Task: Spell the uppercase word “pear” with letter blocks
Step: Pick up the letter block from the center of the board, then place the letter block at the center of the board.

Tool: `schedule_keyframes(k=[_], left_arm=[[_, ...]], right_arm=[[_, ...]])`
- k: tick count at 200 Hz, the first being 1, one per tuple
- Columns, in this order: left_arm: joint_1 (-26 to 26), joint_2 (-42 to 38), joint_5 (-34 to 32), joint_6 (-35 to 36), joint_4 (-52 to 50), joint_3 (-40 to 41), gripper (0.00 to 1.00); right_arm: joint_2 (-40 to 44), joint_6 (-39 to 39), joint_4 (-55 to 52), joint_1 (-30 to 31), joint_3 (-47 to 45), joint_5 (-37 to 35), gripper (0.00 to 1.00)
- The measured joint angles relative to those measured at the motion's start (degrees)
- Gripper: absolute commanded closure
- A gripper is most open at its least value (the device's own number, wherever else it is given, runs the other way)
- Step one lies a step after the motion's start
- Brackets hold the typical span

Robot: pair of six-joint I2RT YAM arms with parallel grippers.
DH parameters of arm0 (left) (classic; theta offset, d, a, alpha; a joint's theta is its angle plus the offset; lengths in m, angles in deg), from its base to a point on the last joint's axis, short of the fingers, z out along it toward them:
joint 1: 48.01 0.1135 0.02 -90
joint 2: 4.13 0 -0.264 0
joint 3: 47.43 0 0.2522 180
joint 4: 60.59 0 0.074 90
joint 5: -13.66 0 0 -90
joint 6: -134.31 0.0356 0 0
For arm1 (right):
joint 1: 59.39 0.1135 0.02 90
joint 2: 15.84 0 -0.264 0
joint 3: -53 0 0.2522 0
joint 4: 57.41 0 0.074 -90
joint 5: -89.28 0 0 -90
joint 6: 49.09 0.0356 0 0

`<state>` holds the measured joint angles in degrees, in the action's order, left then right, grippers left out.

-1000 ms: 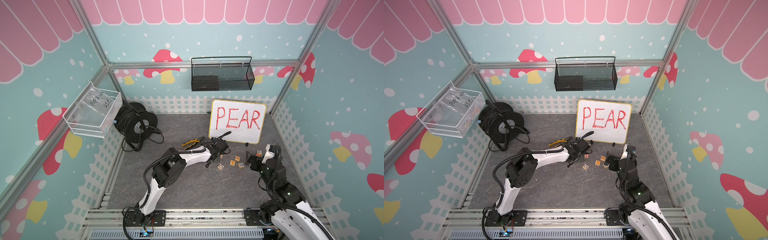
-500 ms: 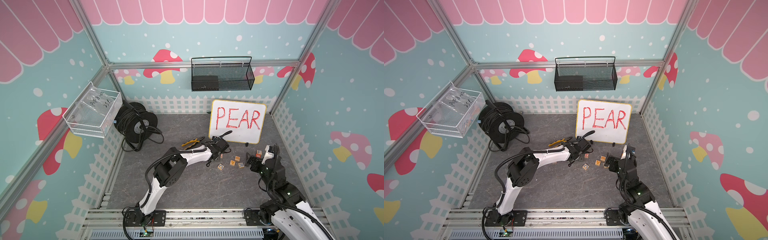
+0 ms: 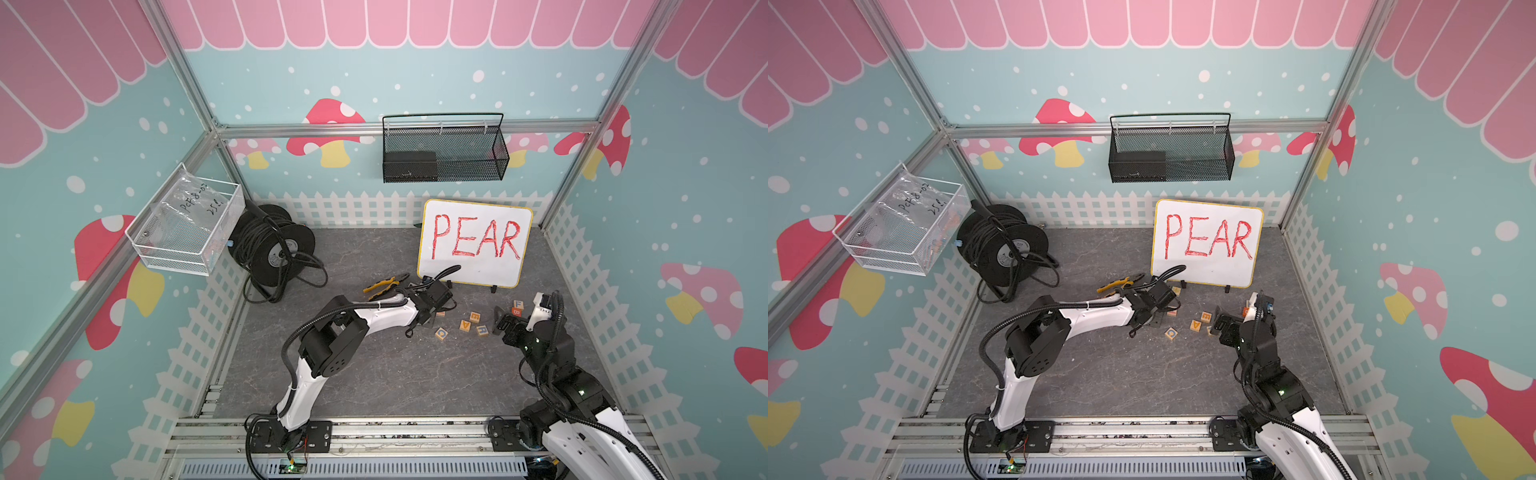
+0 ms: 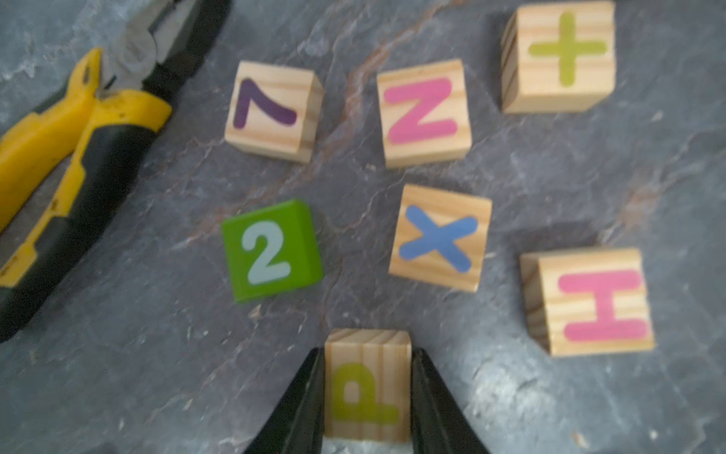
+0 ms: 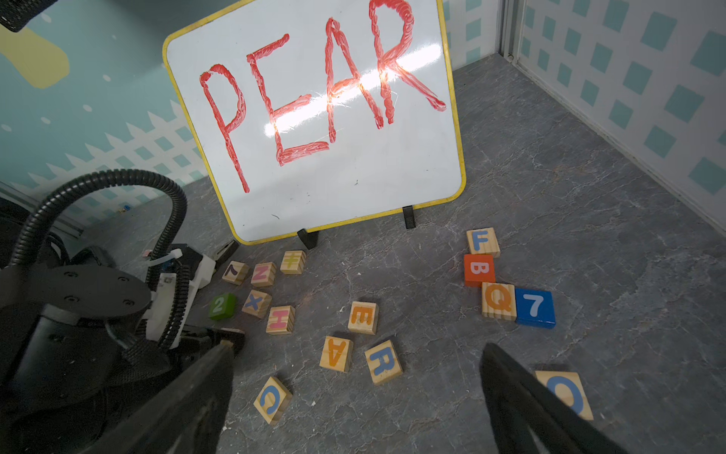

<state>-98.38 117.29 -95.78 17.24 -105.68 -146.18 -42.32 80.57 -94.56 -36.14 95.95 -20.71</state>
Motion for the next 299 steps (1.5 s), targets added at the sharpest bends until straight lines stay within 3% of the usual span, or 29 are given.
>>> schedule_keyframes(k=[100, 141, 225, 245, 273, 299], left_arm=[[-0.39, -21.86, 13.14, 11.69, 3.76, 27.06, 0.65], [-1.66, -30.12, 14.56, 14.69, 5.51, 34.71, 0.63], [-3.80, -28.52, 16.13, 18.78, 7.63, 36.37, 0.62], [-4.33, -27.19, 16.28, 19.41, 7.93, 35.45, 0.58], [-4.42, -26.18, 15.87, 19.34, 8.70, 34.75, 0.37], [-4.42, -26.16, 14.62, 17.29, 8.87, 34.73, 0.29]], right_arm=[[-2.80, -0.17, 1.84, 0.00, -0.02, 1.62, 0.01], [-5.51, 0.04, 4.68, 0.00, -0.11, 3.67, 0.01], [-8.74, 0.98, 7.41, 0.00, -0.22, 6.08, 0.01], [-9.25, 1.09, 7.63, 0.00, -0.22, 6.08, 0.01], [-10.05, 1.09, 8.28, 0.00, -0.22, 6.10, 0.01], [-10.78, 1.07, 9.11, 0.00, -0.28, 6.36, 0.01]])
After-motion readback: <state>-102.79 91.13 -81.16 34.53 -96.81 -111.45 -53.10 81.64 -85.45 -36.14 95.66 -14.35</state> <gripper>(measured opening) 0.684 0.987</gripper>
